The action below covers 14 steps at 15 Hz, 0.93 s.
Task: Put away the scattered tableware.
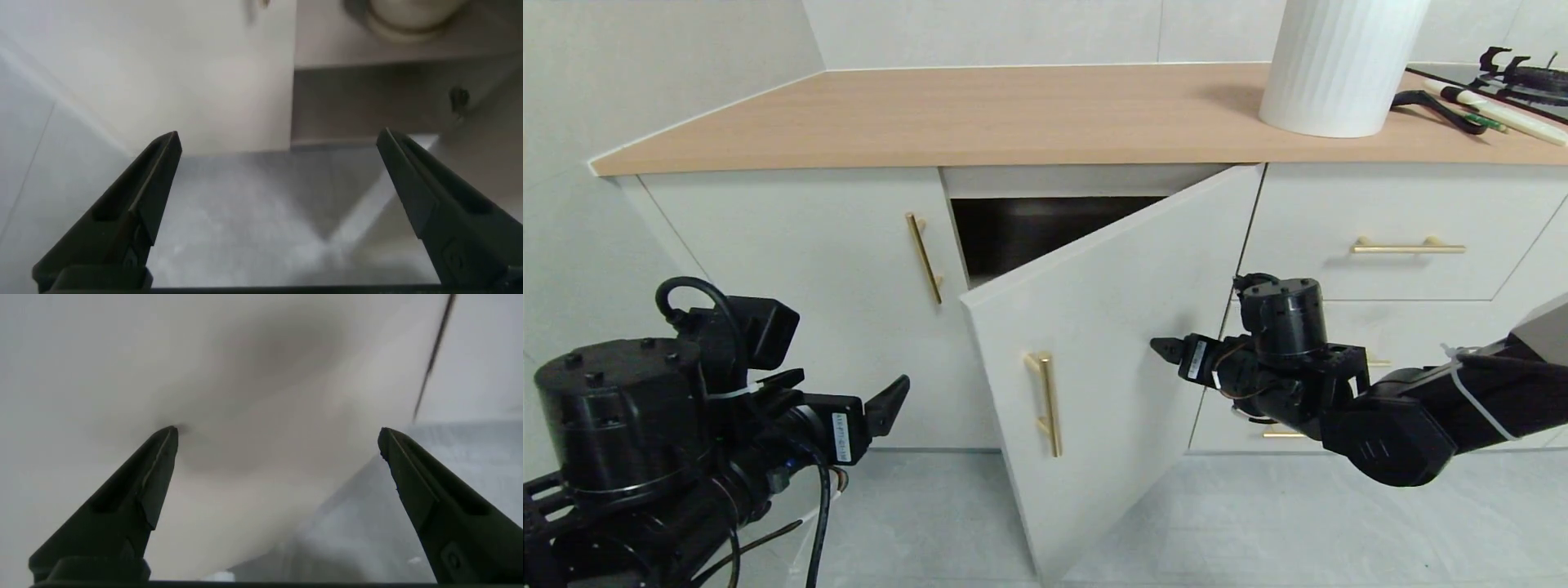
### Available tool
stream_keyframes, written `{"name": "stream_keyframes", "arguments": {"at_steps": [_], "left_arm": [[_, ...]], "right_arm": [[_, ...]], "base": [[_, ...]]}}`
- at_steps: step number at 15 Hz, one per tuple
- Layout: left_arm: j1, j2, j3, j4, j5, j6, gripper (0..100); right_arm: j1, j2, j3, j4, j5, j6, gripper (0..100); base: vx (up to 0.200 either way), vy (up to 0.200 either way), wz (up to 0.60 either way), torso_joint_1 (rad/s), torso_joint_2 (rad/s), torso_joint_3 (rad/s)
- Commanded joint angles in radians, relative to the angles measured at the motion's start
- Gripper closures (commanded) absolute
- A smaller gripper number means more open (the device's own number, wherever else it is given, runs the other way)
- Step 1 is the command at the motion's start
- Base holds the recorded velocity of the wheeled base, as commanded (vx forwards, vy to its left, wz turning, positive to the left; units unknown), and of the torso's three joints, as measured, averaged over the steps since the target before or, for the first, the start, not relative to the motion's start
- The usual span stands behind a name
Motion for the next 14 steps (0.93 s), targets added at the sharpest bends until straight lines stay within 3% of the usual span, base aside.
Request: {"name": "stream_keyframes", "arguments": {"at_steps": [1,14], "left_arm": [[0.001,0.003,0.002,0.000,0.001,-0.002,0],[0.001,-0.058,0.037,-0.005,0.022,-0.002,0]], "right_arm": [[0.001,0.032,-0.025,-0.001,-0.005,0.007,0],[-0.035,0.155,-0.162,-0.086,-0.117,0.121,0]], "base": [[0.000,0.000,0.00,0.000,0.00,0.000],[0.000,0.000,0.00,0.000,0.00,0.000]]}}
